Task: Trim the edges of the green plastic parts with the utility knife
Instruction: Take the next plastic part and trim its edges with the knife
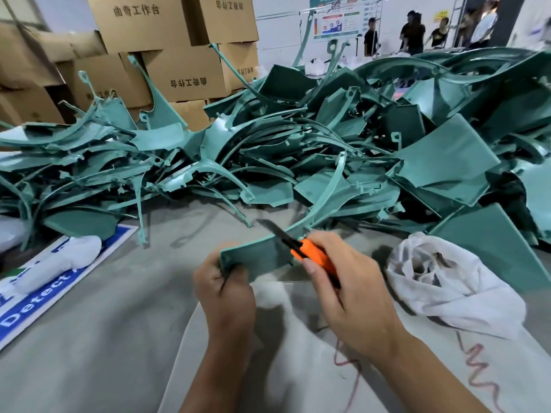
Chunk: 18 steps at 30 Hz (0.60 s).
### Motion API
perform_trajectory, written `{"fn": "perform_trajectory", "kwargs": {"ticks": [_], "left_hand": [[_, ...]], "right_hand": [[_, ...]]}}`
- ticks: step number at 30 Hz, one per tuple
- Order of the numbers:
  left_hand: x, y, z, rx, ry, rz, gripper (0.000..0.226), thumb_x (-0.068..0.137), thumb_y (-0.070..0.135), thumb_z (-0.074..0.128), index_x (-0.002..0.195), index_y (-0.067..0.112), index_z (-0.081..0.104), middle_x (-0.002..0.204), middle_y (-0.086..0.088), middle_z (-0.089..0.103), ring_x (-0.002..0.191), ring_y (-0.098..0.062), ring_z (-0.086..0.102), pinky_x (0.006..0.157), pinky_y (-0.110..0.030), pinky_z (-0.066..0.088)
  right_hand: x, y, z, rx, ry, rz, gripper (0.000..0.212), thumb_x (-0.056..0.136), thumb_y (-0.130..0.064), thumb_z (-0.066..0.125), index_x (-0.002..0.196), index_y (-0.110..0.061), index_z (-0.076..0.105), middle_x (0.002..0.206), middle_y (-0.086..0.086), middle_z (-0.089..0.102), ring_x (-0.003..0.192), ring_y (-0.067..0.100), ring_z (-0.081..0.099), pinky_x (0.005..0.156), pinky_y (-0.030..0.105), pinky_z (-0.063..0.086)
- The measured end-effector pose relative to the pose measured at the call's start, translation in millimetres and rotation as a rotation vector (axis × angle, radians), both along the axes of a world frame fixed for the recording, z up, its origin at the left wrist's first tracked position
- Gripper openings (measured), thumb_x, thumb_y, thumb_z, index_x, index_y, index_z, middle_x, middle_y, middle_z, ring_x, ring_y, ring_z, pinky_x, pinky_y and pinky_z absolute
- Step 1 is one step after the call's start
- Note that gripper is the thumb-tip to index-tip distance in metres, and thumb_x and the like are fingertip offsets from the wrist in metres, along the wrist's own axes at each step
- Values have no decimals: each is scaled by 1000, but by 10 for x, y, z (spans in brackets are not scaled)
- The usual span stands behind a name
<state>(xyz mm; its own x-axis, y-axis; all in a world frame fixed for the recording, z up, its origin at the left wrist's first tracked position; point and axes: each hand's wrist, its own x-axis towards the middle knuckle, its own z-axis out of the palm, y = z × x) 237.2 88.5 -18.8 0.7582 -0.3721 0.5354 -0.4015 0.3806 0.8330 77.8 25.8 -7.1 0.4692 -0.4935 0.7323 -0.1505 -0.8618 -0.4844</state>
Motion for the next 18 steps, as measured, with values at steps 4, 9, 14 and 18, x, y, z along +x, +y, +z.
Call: {"fn": "perform_trajectory", "kwargs": {"ticks": [4,9,14,18], "left_hand": [[31,28,31,-99,101,54,44,61,-5,41,57,33,62,51,20,46,52,5,37,47,-13,32],[162,71,22,-163,170,47,42,56,-8,39,49,31,54,50,20,35,52,2,27,47,-15,22],[205,109,68,-215,233,28,10,52,-5,36,60,1,38,59,-2,25,58,-10,22,54,-31,14],[159,133,141,-212,213,-103,6,53,-6,32,54,-9,37,58,-15,18,60,-23,19,55,-33,17]], "right_hand": [[-103,-152,8,23,-108,-97,6,106,-17,54,109,-19,58,75,-23,48,64,-1,52,61,9,34],[-244,-344,-6,61,-191,-265,7,105,-12,57,110,-17,60,72,-12,52,58,6,49,57,17,30],[-340,-473,-16,128,-258,-370,14,102,-8,62,108,-21,60,67,-3,54,54,16,47,50,32,34],[-406,-550,14,219,-355,-413,13,103,-16,62,107,-28,61,72,4,62,59,27,52,54,45,44]]}}
